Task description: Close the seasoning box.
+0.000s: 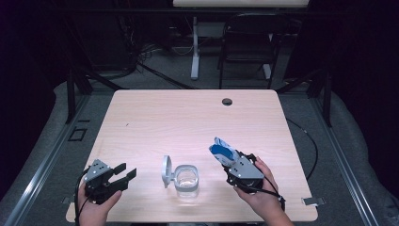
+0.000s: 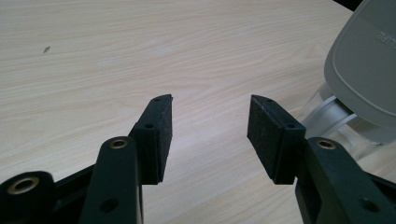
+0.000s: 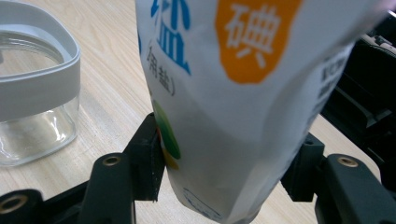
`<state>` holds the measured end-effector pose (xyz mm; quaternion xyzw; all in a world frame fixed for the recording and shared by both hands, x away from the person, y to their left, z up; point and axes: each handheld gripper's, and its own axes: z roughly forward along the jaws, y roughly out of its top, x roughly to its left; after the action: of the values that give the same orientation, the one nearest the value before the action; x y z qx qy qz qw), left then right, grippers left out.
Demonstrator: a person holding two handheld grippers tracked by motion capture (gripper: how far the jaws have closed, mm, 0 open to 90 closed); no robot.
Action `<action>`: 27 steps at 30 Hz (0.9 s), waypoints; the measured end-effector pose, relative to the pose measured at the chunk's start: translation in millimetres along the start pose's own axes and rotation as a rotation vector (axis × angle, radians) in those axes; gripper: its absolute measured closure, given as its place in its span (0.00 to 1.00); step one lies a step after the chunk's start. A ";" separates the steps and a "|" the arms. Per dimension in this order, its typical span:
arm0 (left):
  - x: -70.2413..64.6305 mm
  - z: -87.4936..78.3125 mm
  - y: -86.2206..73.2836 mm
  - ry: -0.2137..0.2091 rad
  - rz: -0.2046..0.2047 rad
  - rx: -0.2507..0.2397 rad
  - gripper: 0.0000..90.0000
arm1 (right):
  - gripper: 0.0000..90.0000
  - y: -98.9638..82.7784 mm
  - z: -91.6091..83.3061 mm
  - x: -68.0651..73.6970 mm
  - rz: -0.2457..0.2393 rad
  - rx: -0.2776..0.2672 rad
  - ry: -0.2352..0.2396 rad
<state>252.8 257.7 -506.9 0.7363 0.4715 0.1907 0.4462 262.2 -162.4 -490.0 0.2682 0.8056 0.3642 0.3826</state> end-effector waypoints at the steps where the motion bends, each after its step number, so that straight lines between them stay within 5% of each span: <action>1: 0.1 0.0 -0.1 0.000 0.000 0.000 0.56 | 0.47 0.6 0.3 0.0 -0.002 -0.002 0.002; 27: 1.4 0.1 -0.4 0.000 -0.002 0.003 0.56 | 0.47 19.9 0.3 5.1 -0.184 0.053 0.088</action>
<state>253.3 258.9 -507.4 0.7365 0.4726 0.1895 0.4452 262.7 -146.9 -476.6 0.1866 0.8522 0.3177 0.3714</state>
